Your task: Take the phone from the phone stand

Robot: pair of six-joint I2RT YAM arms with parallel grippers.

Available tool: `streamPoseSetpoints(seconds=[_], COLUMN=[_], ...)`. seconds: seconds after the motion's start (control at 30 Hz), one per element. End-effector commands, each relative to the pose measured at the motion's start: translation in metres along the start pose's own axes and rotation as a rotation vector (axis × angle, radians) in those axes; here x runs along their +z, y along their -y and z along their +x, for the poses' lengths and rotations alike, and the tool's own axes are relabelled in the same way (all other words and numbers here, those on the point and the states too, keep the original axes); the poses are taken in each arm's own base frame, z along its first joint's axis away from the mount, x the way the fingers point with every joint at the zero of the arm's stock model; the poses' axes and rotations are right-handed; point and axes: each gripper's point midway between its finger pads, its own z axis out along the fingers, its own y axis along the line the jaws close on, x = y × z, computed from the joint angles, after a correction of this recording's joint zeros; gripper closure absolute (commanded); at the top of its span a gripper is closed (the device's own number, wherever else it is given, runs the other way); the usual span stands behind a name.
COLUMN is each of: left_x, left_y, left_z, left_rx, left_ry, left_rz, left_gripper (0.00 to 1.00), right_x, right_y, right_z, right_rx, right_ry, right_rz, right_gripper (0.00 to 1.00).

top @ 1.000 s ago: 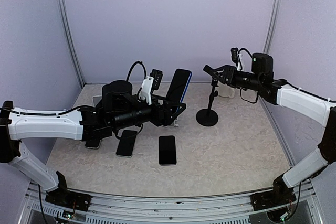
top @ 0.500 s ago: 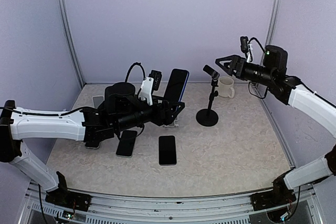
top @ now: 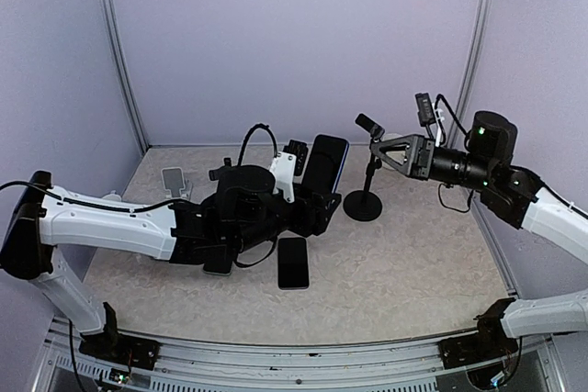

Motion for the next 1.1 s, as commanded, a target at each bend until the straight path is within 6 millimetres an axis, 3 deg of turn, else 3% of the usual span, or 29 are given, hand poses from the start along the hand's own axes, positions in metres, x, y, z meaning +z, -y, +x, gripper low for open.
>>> streamPoseSetpoints(seconds=[0.0, 0.17, 0.3, 0.7, 0.9, 1.0, 1.07], left_x=[0.004, 0.007, 0.006, 0.010, 0.012, 0.012, 0.011], left_y=[0.015, 0.021, 0.024, 0.036, 0.038, 0.037, 0.037], left_z=[-0.030, -0.027, -0.027, -0.018, -0.015, -0.010, -0.007], left_rx=[-0.012, 0.006, 0.016, 0.086, 0.115, 0.124, 0.129], left_ry=[0.111, 0.116, 0.126, 0.122, 0.119, 0.106, 0.095], left_rz=[-0.036, -0.067, -0.075, -0.104, -0.127, -0.126, -0.119], left_gripper=[0.96, 0.96, 0.96, 0.96, 0.96, 0.89, 0.71], right_x=[0.005, 0.012, 0.018, 0.040, 0.044, 0.042, 0.038], right_y=[-0.015, -0.026, -0.022, -0.008, -0.005, -0.003, -0.001], right_z=[0.026, 0.047, 0.062, 0.077, 0.081, 0.079, 0.076], right_rx=[0.076, 0.104, 0.135, 0.157, 0.173, 0.167, 0.159], right_ry=[-0.013, -0.027, -0.037, -0.029, -0.027, -0.019, -0.007], right_rz=[-0.047, -0.078, -0.064, -0.013, 0.001, 0.018, 0.039], right_gripper=[0.35, 0.45, 0.49, 0.66, 0.89, 1.00, 1.00])
